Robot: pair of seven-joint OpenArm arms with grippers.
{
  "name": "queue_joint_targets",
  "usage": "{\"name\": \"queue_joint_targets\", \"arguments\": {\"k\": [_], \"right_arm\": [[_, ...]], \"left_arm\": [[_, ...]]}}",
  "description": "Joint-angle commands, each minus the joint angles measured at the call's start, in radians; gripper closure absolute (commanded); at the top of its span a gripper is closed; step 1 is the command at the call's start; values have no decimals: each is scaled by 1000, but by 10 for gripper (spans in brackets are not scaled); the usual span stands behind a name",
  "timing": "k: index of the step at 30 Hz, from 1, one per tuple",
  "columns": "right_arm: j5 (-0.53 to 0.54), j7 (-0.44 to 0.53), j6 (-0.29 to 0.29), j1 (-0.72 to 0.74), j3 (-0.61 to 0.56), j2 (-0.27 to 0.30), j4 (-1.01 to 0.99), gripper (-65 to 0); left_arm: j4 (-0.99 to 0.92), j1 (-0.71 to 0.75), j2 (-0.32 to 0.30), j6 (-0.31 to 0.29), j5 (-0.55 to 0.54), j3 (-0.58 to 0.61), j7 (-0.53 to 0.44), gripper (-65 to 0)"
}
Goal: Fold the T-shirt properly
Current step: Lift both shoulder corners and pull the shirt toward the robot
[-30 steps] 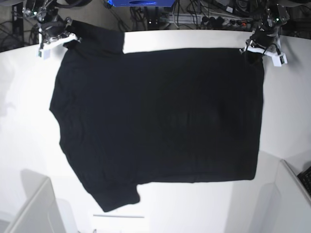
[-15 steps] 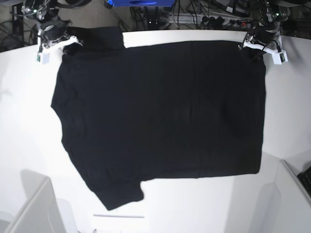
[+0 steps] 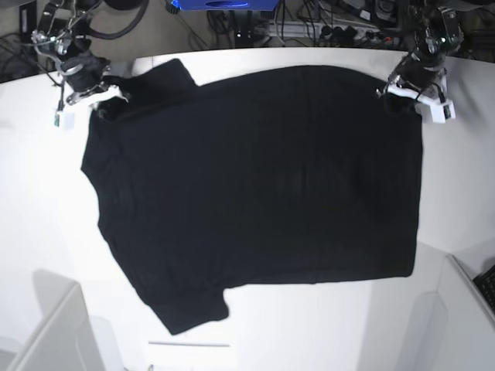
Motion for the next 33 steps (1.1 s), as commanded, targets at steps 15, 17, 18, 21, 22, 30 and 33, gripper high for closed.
{"name": "queue_joint_targets", "arguments": {"k": [15,17,18,21,22,30,33], "right_arm": [[9,-156,1,202,5,9,15,0],[7,-156,-1,216,3,9,15,0],[7,-156,-1,221,3,9,13,0],[6,-156,-1,241,3,9,12,0],[6,-156,-1,244,3,9,10,0],[6,-156,-1,294,3,11,-31,0],[4,-156,-1,317,2,11,-57,0]], "left_arm": [[14,-75,-11,80,-11,2,4,0],[14,-76,-11,81,-11,1,4,0],[14,-79,-13,81,-11,-1,4,0],[14,-99,-13,81,-11,-1,4,0],[14,-102,-13,81,-11,1,4,0],[-13,-134,-13,81,-11,2,4,0],[-26,-147,-13,81,-11,-1,4,0]]}}
